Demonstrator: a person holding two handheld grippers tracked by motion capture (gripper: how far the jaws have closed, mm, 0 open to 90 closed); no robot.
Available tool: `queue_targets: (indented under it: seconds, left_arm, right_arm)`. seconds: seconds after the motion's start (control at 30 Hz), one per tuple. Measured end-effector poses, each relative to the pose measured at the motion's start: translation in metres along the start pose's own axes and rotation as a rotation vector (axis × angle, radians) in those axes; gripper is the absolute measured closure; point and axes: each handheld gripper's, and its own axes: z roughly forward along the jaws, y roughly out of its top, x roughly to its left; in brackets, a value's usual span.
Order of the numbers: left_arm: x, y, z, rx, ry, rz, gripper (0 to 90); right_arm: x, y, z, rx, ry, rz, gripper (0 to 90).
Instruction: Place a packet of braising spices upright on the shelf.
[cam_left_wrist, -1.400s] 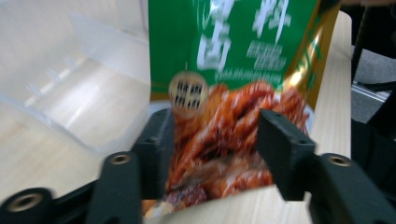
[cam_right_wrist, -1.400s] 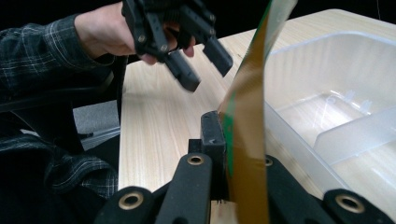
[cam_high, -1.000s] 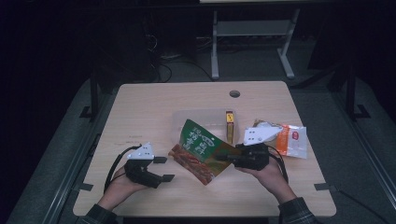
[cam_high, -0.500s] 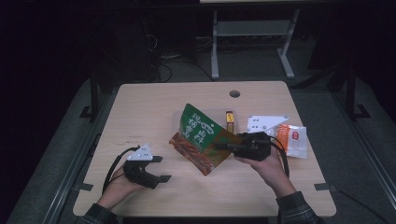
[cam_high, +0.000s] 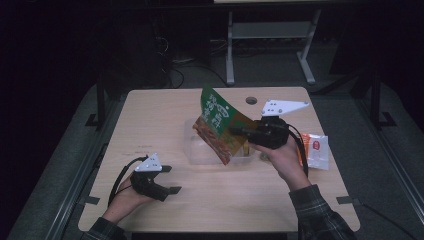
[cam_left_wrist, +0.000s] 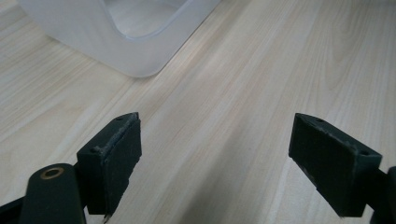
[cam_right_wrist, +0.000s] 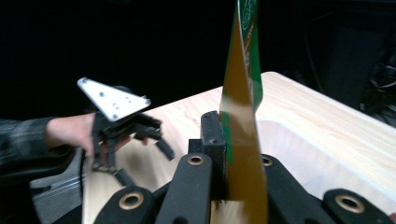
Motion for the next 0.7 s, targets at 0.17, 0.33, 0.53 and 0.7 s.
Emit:
queue_targets:
  seconds: [0.17, 0.33, 0.53, 0.7]
  left_arm:
    - [0.001, -0.001, 0.001, 0.009, 0.001, 0.006, 16.6]
    - [0.001, -0.001, 0.001, 0.010, 0.000, 0.004, 16.6]
    - [0.001, -0.001, 0.002, 0.012, -0.003, 0.004, 16.6]
    - [0.001, -0.002, 0.002, 0.012, -0.005, 0.003, 16.3]
  right_arm:
    - [-0.006, 0.007, 0.008, 0.001, -0.028, 0.007, 90.0]
    - [-0.012, 0.011, 0.019, 0.008, -0.044, 0.022, 90.0]
    - [-0.017, 0.010, 0.034, 0.016, -0.057, 0.032, 90.0]
    - [-0.020, 0.009, 0.039, 0.029, -0.077, 0.028, 90.0]
